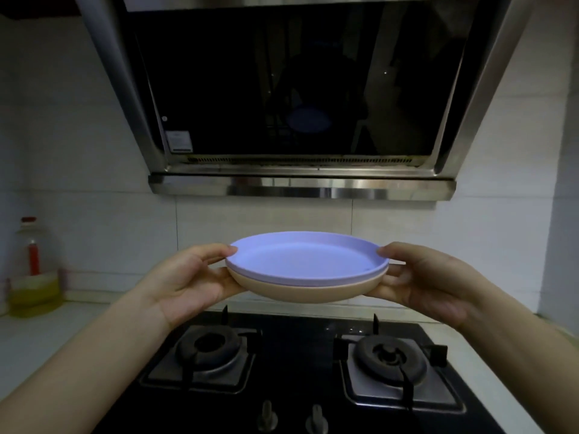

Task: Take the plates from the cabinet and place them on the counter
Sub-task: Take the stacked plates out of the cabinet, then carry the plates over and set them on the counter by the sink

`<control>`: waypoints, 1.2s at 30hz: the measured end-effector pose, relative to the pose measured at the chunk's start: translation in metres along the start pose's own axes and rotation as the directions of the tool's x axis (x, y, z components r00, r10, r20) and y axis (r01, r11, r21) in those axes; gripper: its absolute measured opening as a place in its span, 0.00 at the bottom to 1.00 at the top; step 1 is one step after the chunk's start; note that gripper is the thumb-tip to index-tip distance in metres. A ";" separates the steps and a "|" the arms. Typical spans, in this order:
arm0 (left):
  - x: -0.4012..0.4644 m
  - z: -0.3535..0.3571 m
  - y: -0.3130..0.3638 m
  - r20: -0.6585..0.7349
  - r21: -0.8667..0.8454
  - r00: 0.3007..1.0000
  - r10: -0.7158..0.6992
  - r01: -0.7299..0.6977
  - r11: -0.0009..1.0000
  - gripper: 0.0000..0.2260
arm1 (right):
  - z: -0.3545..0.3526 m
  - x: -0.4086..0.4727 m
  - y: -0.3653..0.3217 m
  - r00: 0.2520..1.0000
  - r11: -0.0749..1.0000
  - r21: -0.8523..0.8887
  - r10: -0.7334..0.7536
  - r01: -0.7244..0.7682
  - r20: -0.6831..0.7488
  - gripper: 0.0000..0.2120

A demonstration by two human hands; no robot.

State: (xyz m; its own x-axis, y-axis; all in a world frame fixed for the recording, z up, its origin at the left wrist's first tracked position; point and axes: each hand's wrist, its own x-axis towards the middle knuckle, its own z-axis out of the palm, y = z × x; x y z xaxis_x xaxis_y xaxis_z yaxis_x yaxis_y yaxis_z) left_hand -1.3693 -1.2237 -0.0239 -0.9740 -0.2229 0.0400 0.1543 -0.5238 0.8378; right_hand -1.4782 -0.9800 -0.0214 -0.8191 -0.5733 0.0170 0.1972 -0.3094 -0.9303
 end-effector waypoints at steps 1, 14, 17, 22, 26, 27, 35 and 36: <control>-0.002 0.008 0.013 -0.003 -0.003 1.000 -0.001 0.001 1.000 0.19 | 0.006 -0.002 -0.013 1.000 1.000 0.001 0.002 -0.002 -0.005 0.13; -0.044 0.113 0.141 -0.025 -0.036 0.996 -0.088 0.087 0.996 0.11 | 0.073 -0.060 -0.167 0.995 0.999 -0.009 0.034 -0.035 -0.098 0.17; -0.052 0.125 0.152 0.000 -0.057 0.994 -0.106 0.106 0.993 0.10 | 0.081 -0.078 -0.184 0.991 1.000 0.004 0.025 -0.024 -0.131 0.17; -0.052 0.138 0.148 0.068 -0.078 0.989 -0.128 0.133 0.988 0.10 | 0.080 -0.098 -0.190 0.980 1.000 0.025 -0.005 0.010 -0.199 0.16; -0.044 0.149 0.129 0.117 -0.053 0.980 -0.159 0.166 0.985 0.08 | 0.065 -0.112 -0.180 0.943 0.999 0.016 -0.035 0.042 -0.332 0.06; -0.041 0.153 0.122 0.134 -0.034 0.977 -0.165 0.171 0.985 0.08 | 0.059 -0.115 -0.177 0.930 0.999 0.011 -0.042 0.049 -0.366 0.05; -0.006 0.215 0.052 0.336 0.084 0.895 -0.294 0.283 0.956 0.11 | -0.010 -0.165 -0.170 0.793 0.991 -0.014 -0.117 0.135 -0.598 0.10; -0.003 0.225 0.043 0.363 0.090 0.877 -0.314 0.302 0.949 0.11 | -0.018 -0.174 -0.171 0.767 0.989 -0.017 -0.124 0.145 -0.629 0.09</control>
State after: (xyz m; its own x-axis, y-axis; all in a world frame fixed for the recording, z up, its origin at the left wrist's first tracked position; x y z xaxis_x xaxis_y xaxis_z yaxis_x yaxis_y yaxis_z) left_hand -1.3969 -1.0605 0.1342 -0.9630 0.2677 -0.0298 -0.1628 -0.4900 0.8564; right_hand -1.3789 -0.8131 0.1277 -0.9918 0.0756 -0.1026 0.0669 -0.3760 -0.9242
